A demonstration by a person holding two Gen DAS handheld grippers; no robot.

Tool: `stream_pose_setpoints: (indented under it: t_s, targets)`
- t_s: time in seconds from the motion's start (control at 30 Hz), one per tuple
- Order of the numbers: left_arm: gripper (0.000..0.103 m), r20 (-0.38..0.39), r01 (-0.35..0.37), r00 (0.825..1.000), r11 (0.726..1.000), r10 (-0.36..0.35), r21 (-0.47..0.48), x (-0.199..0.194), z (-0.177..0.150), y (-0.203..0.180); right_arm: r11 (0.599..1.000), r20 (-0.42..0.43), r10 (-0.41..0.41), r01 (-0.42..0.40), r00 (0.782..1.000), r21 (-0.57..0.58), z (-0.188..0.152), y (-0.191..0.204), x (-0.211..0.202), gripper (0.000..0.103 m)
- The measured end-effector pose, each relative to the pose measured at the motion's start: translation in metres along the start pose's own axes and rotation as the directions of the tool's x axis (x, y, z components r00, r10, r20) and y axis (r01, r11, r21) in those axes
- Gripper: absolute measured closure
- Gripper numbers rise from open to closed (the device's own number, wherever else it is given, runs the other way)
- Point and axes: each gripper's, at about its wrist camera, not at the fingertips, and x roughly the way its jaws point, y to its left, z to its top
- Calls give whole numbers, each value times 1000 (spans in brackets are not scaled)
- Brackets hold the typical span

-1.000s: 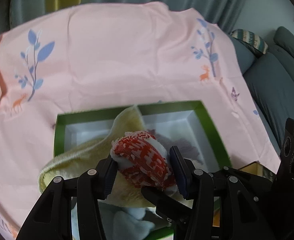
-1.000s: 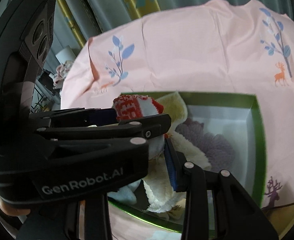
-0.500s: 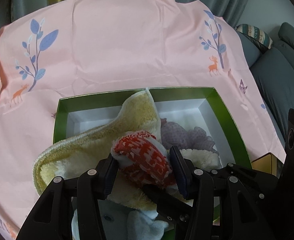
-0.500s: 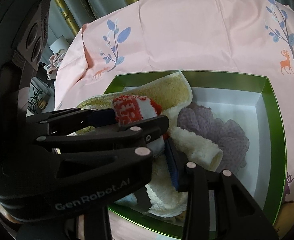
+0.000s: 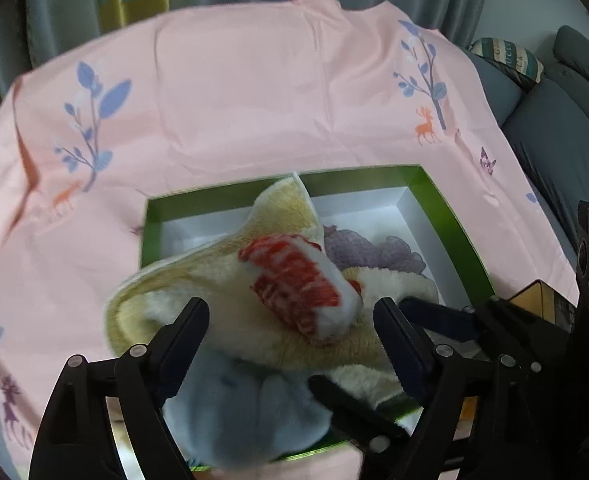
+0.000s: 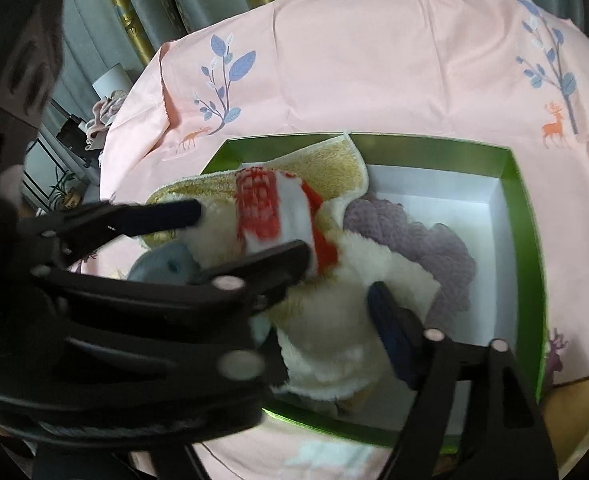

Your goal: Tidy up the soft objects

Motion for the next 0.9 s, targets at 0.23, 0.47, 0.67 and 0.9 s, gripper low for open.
stream_pose_setpoints:
  t_s: [0.23, 0.47, 0.67, 0.9]
  targets:
    - [11, 33, -31, 999, 999, 32, -40, -32, -13, 8, 999, 61, -42, 43, 997, -22, -6, 6, -31, 18]
    - [6, 75, -80, 994, 995, 84, -54, -67, -31, 9, 986, 118, -137, 147, 983, -74, -17, 20, -59, 3]
    - [5, 95, -102, 989, 991, 110, -91, -98, -46, 10, 976, 118, -211, 216, 970, -29, -27, 15, -76, 1]
    - [5, 53, -77, 995, 982, 87, -171, -112, -68, 12, 975, 117, -219, 223, 969, -24, -39, 20, -91, 1]
